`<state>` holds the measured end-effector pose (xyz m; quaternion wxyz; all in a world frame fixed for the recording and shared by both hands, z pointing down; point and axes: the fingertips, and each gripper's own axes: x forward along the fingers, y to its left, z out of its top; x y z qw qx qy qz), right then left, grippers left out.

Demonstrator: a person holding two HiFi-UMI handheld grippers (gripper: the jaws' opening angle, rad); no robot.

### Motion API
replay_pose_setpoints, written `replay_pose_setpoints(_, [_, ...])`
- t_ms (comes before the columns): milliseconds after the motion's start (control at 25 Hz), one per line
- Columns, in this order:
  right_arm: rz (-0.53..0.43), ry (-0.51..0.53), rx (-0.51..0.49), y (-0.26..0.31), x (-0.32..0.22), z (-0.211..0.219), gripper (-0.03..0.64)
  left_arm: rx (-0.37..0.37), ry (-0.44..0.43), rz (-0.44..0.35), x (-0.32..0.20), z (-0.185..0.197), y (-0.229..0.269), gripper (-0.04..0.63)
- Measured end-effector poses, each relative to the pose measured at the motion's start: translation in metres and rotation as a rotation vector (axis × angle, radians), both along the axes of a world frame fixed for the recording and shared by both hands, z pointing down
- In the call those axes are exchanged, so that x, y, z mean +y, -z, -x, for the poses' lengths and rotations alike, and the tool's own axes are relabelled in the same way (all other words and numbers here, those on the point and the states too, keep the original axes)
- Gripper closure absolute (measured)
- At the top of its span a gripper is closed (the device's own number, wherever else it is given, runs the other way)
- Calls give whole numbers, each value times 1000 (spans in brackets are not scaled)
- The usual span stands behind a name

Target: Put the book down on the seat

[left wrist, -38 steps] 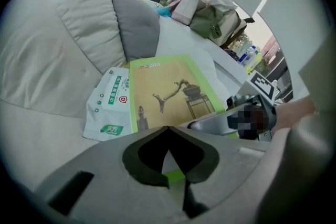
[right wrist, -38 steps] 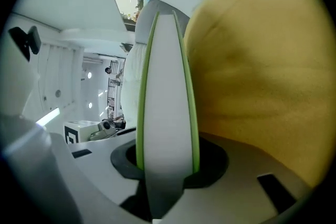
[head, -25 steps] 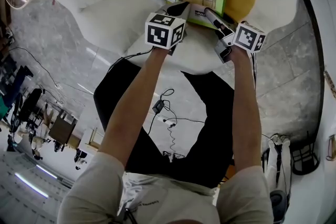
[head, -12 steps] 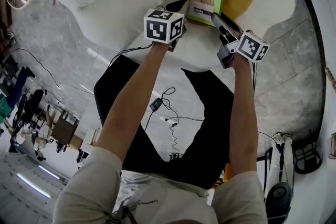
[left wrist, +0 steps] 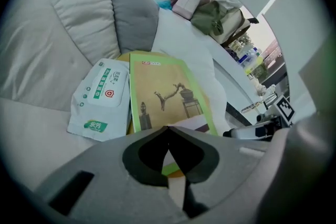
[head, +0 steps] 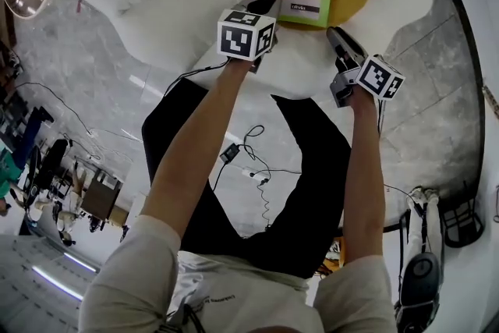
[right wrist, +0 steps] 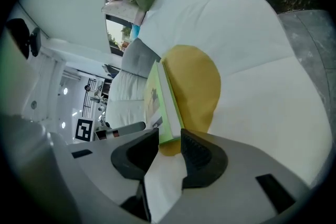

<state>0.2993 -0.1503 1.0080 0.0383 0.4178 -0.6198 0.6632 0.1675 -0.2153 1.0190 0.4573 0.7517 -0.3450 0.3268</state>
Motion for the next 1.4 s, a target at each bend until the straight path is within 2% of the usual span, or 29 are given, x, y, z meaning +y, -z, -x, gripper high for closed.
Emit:
replay_pose_setpoints(240, [-18, 41, 29, 37, -4, 27, 485, -25, -108, -40, 0, 10, 44, 588])
replay_pose_setpoints(560, [-64, 73, 87, 119, -12, 54, 491, -44, -228, -98, 0, 25, 136, 588])
replay_pose_setpoints(680, [-74, 81, 130, 155, -8, 61, 491, -42, -249, -105, 8, 35, 178, 588])
replay_pose_setpoints(920, [-153, 55, 229, 232, -20, 67, 508, -42, -292, -119, 17, 52, 244, 588])
replay_pose_setpoints(1080, [-187, 101, 281, 301, -7, 73, 510, -29, -311, -124, 38, 59, 308, 588])
replay_pose_setpoints(1280, [-215, 137, 279, 365, 4, 89, 518, -31, -307, -171, 43, 74, 376, 588])
replay_pose_setpoints(1400, [-232, 156, 290, 401, 17, 96, 526, -1, -280, -200, 49, 81, 421, 588])
